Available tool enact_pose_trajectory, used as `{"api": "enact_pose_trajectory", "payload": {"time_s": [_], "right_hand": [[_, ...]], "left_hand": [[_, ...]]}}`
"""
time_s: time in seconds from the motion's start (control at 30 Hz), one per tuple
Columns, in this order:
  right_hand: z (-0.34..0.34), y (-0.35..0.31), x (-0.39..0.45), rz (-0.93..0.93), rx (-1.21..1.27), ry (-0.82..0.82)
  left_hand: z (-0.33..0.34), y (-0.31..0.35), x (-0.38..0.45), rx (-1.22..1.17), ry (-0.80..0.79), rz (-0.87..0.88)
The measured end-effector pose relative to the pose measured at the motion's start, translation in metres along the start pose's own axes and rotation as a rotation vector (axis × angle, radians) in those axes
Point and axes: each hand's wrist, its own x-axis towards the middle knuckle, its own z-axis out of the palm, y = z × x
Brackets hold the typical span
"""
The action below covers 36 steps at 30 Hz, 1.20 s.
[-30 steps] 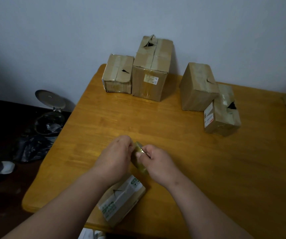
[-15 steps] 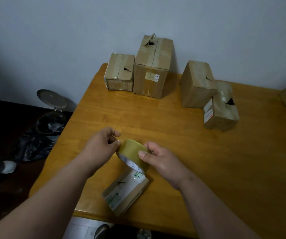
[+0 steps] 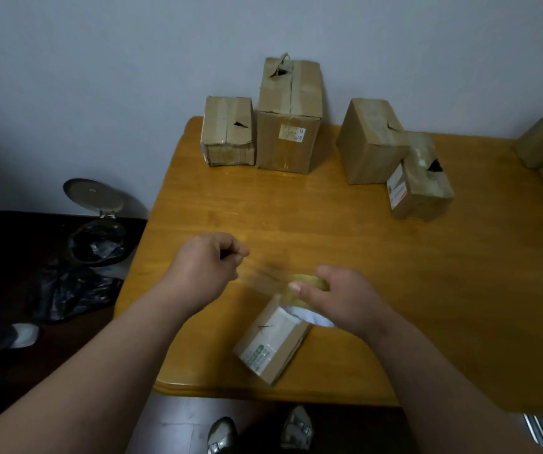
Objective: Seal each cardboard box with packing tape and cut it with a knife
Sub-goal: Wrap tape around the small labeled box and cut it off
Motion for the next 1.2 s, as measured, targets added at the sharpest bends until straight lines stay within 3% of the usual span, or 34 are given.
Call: {"api": "enact_pose_trajectory", "payload": {"time_s": [0.1,0.2,0.27,0.37,0.5,0.83,1.2], "right_hand": [[-0.007,-0.005,-0.011,0.04,0.385,-0.055],[-0.013,-0.007,-0.025,0.093,0.63,-0.175],[-0.013,-0.004,-0.032,0.158,0.444,-0.182],[-0.004,-0.002,-0.037,0.224,-0.022,-0.183],[0.012,-0.007,-0.034,0.309,-0.219,-0.295],[0.031,0.003,-0.027,0.388,-0.168,-0.312],[0.047,0.019,-0.027,0.443,-0.16,-0.279]], "left_hand": [[-0.011,-0.011,0.0,-0.323,-0.093,-0.164],[-0.014,-0.025,0.0,-0.419,-0.169,-0.243],[-0.005,-0.032,-0.002,-0.335,-0.241,-0.226],[0.019,-0.042,-0.006,-0.233,-0.302,-0.217],[0.043,-0.059,-0.007,-0.182,-0.334,-0.233],[0.062,-0.085,0.017,-0.06,-0.377,-0.152],[0.078,-0.104,0.021,-0.011,-0.377,-0.176]]}}
